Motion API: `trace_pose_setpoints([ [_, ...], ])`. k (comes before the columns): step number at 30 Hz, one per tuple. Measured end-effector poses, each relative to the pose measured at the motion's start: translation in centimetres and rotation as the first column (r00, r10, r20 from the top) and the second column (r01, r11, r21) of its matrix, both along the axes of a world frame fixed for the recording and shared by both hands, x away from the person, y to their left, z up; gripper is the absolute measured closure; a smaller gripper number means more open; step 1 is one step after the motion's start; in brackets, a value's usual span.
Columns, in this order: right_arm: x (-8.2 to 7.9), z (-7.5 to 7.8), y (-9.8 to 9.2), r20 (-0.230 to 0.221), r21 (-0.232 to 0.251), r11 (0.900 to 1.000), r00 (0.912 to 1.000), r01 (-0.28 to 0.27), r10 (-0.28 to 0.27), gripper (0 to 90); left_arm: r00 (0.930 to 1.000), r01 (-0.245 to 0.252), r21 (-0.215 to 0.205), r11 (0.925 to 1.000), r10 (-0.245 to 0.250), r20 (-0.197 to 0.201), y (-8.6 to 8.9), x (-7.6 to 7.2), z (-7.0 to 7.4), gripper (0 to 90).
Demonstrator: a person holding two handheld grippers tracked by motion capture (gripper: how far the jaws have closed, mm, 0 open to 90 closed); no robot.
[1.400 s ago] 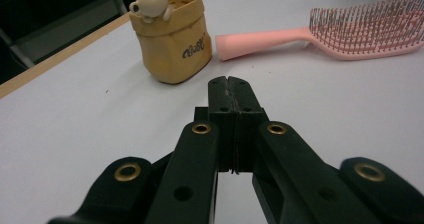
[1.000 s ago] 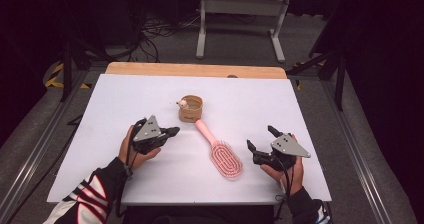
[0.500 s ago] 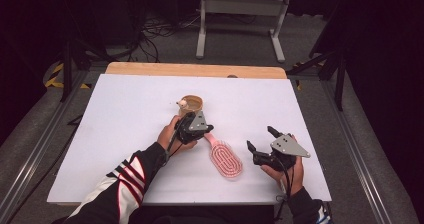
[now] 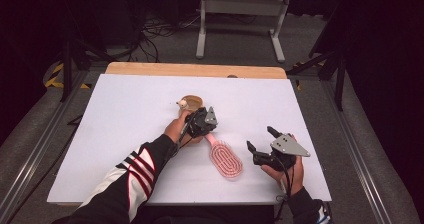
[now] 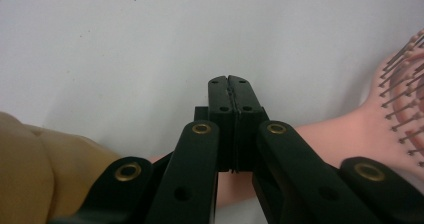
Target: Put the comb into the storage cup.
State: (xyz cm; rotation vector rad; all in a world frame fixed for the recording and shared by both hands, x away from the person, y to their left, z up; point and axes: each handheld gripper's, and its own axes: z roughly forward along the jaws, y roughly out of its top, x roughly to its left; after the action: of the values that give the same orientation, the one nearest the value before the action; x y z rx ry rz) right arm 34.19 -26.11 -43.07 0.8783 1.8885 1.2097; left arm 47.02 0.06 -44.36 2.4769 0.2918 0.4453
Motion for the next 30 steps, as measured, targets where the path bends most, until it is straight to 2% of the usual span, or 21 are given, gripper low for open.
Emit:
trace_pose_setpoints([
  [1,0.0,0.0,0.0,0.0,0.0,1.0,1.0,-0.001,0.001,15.9,0.9999,0.003,0.036,0.9993,-0.002,-0.017,-0.4,0.2,0.2,90.0],
  [2,0.0,0.0,0.0,0.0,0.0,1.0,1.0,-0.001,0.001,15.9,0.9999,0.003,0.036,0.9993,-0.002,-0.017,-0.4,0.2,0.2,90.0],
  [3,0.0,0.0,0.0,-0.003,-0.002,1.0,1.0,-0.002,0.002,15.8,0.9993,0.012,0.107,0.9942,-0.008,-0.036,-1.0,0.5,0.4,90.0],
  [4,0.1,0.0,0.0,-0.005,-0.002,1.0,1.0,-0.003,0.003,15.8,0.9993,0.012,0.107,0.9942,-0.008,-0.036,-1.0,0.5,0.4,90.0],
  [5,0.1,0.0,0.0,-0.009,-0.002,1.0,1.0,-0.004,0.004,15.9,0.999,0.022,0.176,0.9841,-0.015,-0.043,-1.4,0.7,0.6,90.0],
  [6,0.1,-0.1,0.0,-0.009,-0.004,1.0,1.0,-0.002,0.002,15.9,0.9984,0.028,0.205,0.9783,-0.018,-0.053,-1.5,0.8,0.7,90.0],
  [7,0.1,-0.1,0.0,-0.011,-0.003,1.0,0.9999,-0.003,0.002,15.9,0.9984,0.028,0.205,0.9783,-0.018,-0.053,-1.5,0.8,0.7,90.0],
  [9,0.1,0.0,-0.1,-0.009,-0.003,1.0,1.0,-0.002,0.002,15.9,0.9971,0.042,0.243,0.969,-0.025,-0.071,-1.4,0.7,0.8,90.0],
  [11,0.1,0.0,-0.2,-0.01,-0.001,1.0,0.9999,-0.001,0.001,15.8,0.996,0.048,0.25,0.9671,-0.027,-0.085,-1.0,0.8,0.9,90.0],
  [15,0.1,0.0,-0.4,-0.012,0.007,1.0,0.9999,0.003,-0.003,15.9,0.994,0.038,0.228,0.9728,-0.013,-0.108,0.3,0.5,0.8,89.8],
  [16,0.1,0.0,-0.4,-0.012,0.007,1.0,0.9999,0.004,-0.004,15.8,0.9929,0.033,0.211,0.9769,-0.008,-0.118,1.0,0.1,0.7,89.9],
  [18,0.1,0.1,-0.4,-0.013,0.008,1.0,0.9999,0.005,-0.005,15.9,0.993,0.034,0.21,0.9772,-0.009,-0.118,1.3,-0.1,0.7,89.8],
  [22,0.1,0.0,-0.2,-0.014,0.001,1.0,0.9999,0.003,-0.003,15.9,0.9908,0.042,0.207,0.9774,-0.014,-0.135,3.1,-1.1,0.7,89.5],
  [26,0.1,0.0,-0.2,-0.016,-0.002,1.0,0.9999,0.004,-0.004,15.9,0.9889,0.042,0.186,0.9817,-0.014,-0.148,4.6,-2.2,0.6,88.8],
  [30,0.2,0.0,-0.2,-0.02,0.001,1.0,0.9998,0.005,-0.005,15.8,0.9891,0.041,0.177,0.9833,-0.015,-0.147,5.8,-3.2,0.5,87.7],
])
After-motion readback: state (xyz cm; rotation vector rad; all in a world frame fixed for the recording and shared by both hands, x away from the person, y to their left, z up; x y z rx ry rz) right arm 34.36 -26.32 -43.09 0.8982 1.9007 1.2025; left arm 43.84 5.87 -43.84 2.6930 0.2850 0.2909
